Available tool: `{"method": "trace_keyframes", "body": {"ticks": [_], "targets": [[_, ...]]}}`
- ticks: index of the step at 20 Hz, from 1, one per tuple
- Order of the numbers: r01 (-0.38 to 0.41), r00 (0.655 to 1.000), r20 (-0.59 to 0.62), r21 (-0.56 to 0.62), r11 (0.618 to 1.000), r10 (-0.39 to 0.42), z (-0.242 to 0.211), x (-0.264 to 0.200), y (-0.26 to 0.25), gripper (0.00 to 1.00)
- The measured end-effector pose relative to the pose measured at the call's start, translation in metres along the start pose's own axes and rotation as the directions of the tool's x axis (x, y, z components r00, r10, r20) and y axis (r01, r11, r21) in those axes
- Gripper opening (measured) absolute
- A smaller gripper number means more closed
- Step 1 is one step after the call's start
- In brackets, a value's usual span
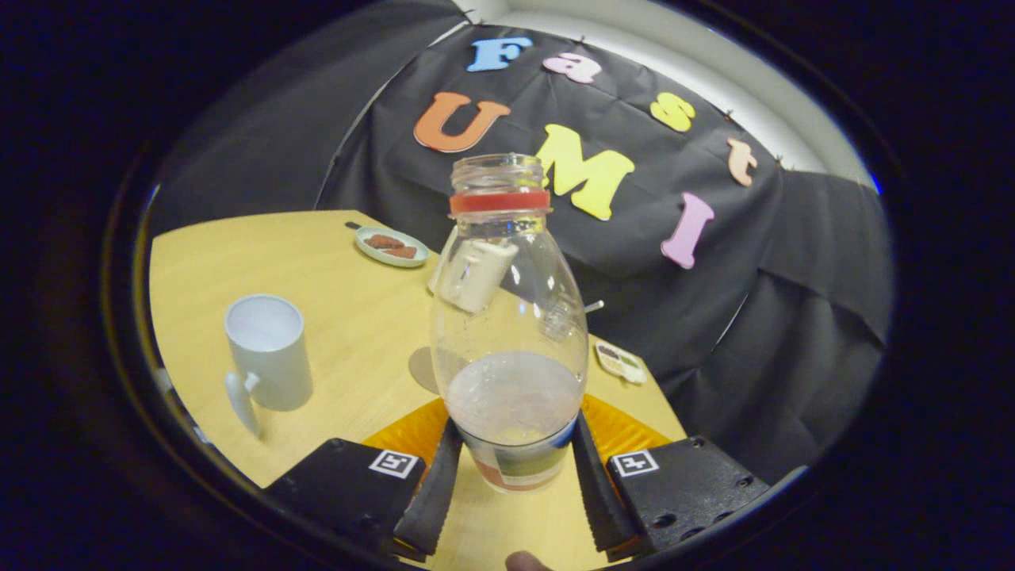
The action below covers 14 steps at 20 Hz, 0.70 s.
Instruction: Take the bottle from table, then pour the juice into the cup, finally place the bottle on the coaster
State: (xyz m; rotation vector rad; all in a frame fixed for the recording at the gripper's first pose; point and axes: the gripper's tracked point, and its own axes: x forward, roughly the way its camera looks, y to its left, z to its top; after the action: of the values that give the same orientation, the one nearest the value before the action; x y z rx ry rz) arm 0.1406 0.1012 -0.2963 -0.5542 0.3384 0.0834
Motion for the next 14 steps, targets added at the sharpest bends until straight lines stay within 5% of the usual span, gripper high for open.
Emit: {"method": "trace_keyframes", "body": {"ticks": [3,7,12,14], "targets": [[0.063,0.998,0.028,-0.157,0.986,-0.059,0.005,0.007,0.004,0.74],[0.161,0.986,0.105,-0.362,0.918,-0.131,0.019,0.013,0.009,0.74],[0.164,0.986,0.117,-0.484,0.859,-0.122,0.017,0.017,0.019,0.74],[0.190,0.981,0.136,-0.562,0.805,-0.137,0.022,0.015,0.017,0.74]]}}
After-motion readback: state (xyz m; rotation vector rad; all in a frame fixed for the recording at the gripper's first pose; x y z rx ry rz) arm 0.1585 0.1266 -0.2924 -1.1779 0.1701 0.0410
